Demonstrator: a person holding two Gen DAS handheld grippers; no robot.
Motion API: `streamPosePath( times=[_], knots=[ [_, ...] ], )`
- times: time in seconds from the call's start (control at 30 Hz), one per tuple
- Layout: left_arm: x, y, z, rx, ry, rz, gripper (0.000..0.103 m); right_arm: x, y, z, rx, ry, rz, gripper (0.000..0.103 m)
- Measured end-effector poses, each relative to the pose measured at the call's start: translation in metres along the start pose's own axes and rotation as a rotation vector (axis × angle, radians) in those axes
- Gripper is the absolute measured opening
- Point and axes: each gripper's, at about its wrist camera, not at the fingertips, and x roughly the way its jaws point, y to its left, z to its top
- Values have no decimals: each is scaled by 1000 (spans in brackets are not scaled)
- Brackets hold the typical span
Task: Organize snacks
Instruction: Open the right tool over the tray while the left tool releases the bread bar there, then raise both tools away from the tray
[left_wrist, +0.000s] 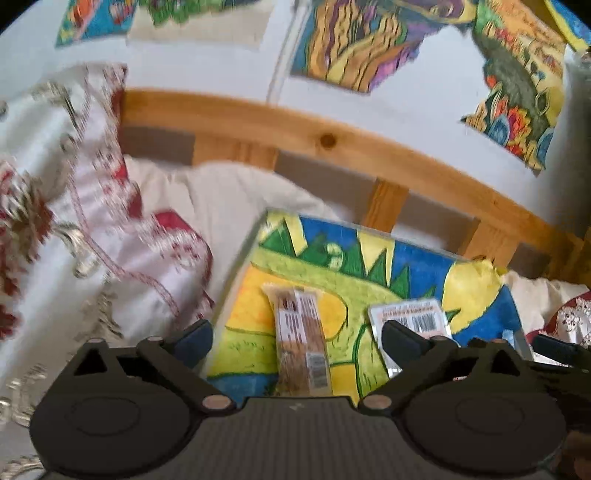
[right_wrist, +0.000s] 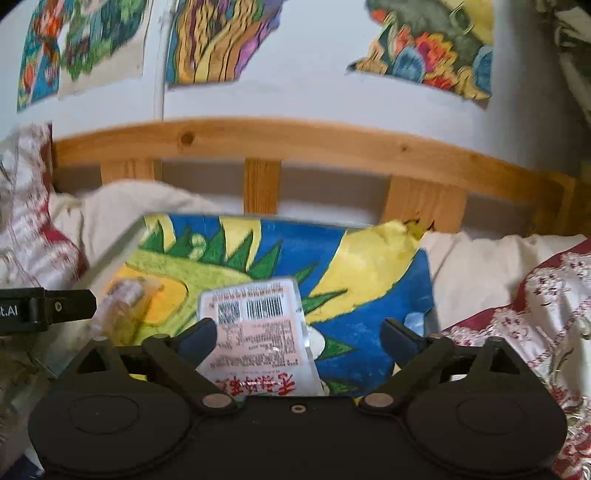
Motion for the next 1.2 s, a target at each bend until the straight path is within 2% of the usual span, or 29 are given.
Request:
streamPosePath(
  times=[0.27, 0.57, 0.87, 1.03, 1.2],
  knots=[
    [-55, -8, 8, 36, -81, 32, 102, -64, -6, 10, 45, -114, 28, 102],
    [-123, -2, 4, 35, -115, 61, 102, -139, -6, 4, 53, -213, 54, 102],
    [-181, -1, -11, 82, -142, 88, 102, -200, -6, -20, 72, -212, 101, 102],
    [-204, -3, -26, 119, -114, 98, 102, -226, -4, -35, 77, -192, 121, 102],
    [-221, -5, -41, 140, -68, 104, 103, -241, -1, -53, 69, -133, 121, 102]
  ],
)
